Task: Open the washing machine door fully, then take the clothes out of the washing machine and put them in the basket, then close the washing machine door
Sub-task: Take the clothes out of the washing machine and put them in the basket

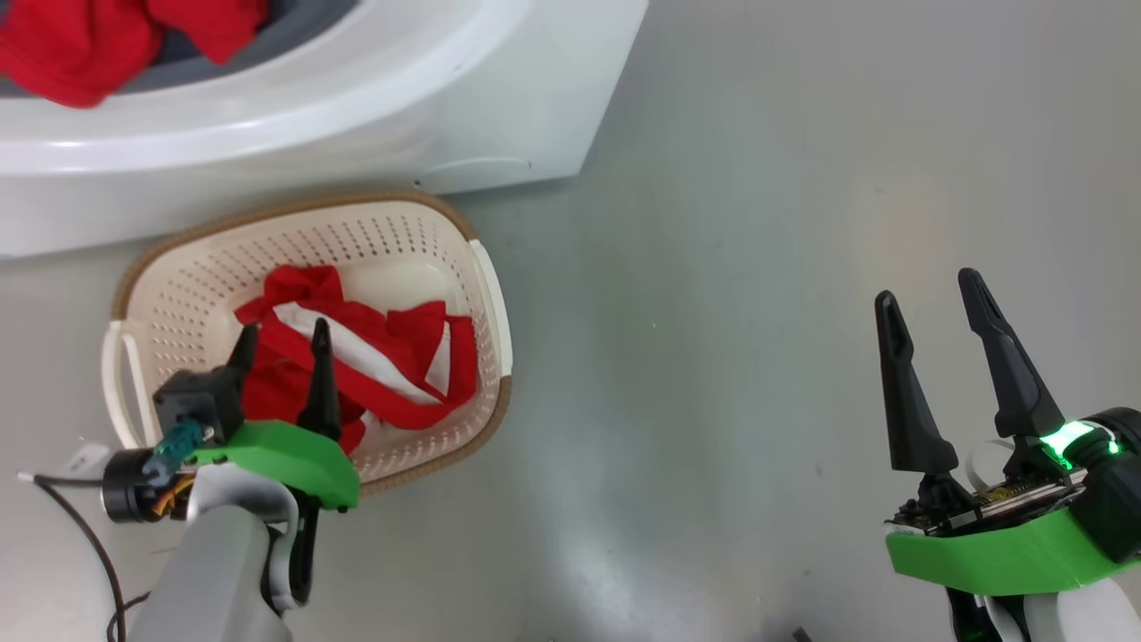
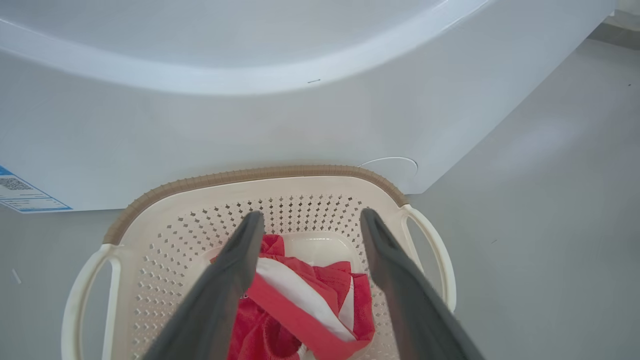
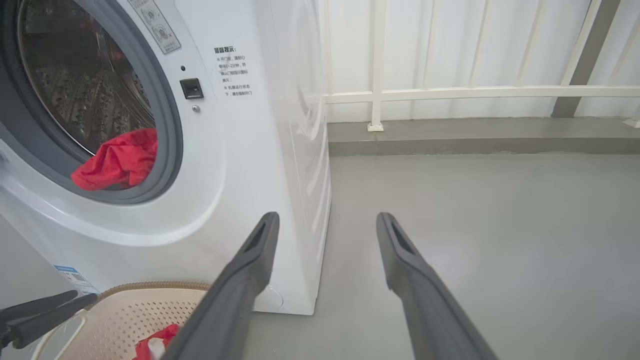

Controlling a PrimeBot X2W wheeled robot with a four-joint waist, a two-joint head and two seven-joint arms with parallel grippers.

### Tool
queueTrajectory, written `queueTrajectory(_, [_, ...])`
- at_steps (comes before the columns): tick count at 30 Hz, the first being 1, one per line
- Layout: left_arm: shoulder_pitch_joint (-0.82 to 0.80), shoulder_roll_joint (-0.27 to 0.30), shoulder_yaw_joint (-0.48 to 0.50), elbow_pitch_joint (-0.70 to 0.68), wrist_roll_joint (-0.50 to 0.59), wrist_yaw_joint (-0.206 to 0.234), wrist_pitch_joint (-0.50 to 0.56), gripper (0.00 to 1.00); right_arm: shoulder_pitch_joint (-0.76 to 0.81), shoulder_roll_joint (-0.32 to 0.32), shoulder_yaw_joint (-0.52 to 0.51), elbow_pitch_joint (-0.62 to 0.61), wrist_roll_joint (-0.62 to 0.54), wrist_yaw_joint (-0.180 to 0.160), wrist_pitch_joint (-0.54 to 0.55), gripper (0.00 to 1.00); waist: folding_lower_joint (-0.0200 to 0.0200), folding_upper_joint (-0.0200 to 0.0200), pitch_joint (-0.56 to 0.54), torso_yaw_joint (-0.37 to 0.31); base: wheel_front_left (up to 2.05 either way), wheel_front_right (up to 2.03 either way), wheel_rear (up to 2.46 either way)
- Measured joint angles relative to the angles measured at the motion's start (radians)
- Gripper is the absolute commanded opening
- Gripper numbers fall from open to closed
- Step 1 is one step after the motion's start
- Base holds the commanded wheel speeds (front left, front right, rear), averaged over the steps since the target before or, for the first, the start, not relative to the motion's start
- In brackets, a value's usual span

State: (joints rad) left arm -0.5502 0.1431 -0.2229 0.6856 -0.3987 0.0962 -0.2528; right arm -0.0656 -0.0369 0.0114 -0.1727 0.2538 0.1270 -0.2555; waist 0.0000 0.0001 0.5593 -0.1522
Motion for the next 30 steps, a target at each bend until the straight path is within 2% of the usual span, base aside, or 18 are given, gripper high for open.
queueTrajectory(6, [0.078,-0.004,0.024,-0.139,0.0,0.002,-0.001,1.0,0.009,0.0,-0.02,0.017,0.003,0.0,0.0,1.0,0.0,0.0,-0.061,0.01,0.0,0.0,0.0])
queueTrajectory(12, [0.167,-0.01,0.04,-0.311,0.012,0.041,-0.001,1.0,0.04,0.0,-0.03,0.026,0.0,0.0,0.0,1.0,0.0,0.0,-0.126,0.018,0.0,0.0,0.0])
queueTrajectory(17, [0.24,-0.025,0.051,-0.44,0.012,0.054,-0.001,1.0,0.061,0.0,-0.036,0.034,-0.002,0.0,0.0,1.0,0.0,0.0,-0.179,0.023,0.0,0.0,0.0])
queueTrajectory(30, [0.412,-0.005,0.026,-0.619,0.02,0.065,0.032,1.0,0.143,0.001,-0.063,0.054,-0.019,0.0,0.0,1.0,0.0,0.0,-0.326,0.028,0.0,0.0,0.0])
